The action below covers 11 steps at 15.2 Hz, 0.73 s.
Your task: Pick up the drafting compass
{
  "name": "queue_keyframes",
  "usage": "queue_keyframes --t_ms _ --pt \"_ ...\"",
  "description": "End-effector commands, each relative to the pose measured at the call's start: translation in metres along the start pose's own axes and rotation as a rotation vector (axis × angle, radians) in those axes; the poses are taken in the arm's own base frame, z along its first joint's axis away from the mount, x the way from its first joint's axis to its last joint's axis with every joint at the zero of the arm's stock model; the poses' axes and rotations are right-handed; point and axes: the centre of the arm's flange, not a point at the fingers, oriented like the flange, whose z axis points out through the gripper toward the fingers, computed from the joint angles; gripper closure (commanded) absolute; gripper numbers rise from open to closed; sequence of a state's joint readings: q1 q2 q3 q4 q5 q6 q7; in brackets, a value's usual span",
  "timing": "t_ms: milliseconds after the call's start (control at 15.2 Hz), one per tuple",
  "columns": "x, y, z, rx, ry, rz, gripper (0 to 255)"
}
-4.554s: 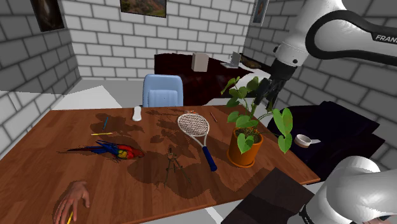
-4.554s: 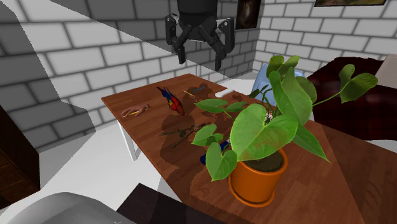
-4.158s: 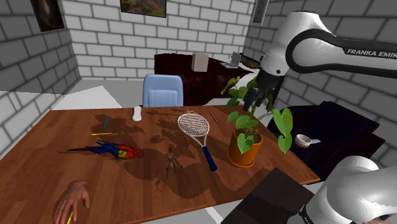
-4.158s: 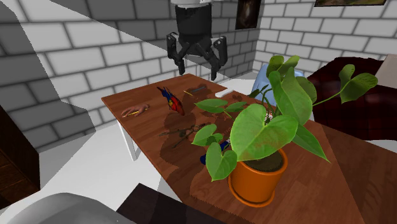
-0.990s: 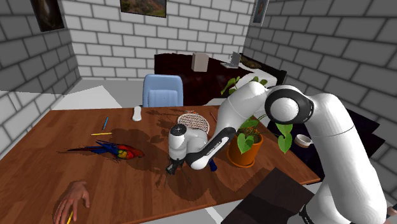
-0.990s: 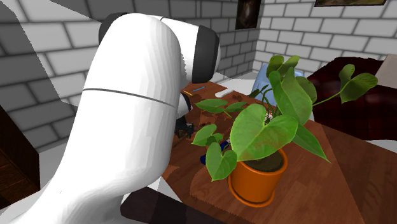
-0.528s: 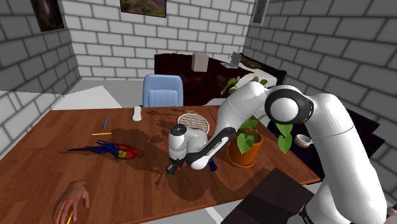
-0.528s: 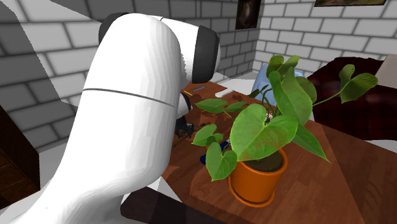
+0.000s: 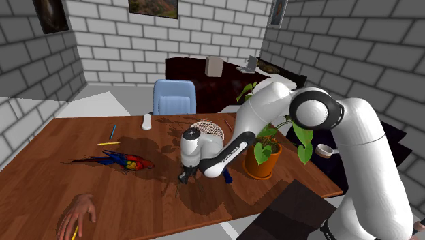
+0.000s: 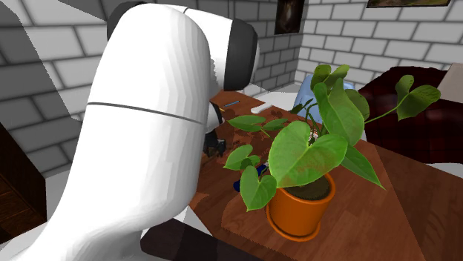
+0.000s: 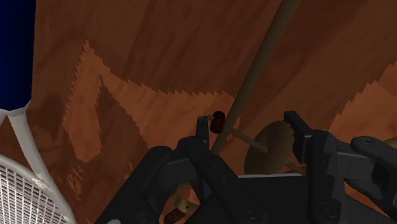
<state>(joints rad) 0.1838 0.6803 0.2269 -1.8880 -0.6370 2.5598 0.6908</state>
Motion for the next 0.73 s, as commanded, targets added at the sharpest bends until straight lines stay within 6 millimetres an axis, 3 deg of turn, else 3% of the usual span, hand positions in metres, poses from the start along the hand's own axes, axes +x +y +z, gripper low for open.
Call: queue_keyframes --t_ms 0,528,660 --pt "0.001 0.001 -0.011 0.0 0.0 0.0 255" --pt "0.006 0.008 -0.052 0.0 0.0 0.0 255" --pt "0.006 0.008 -0.053 0.0 0.0 0.0 255"
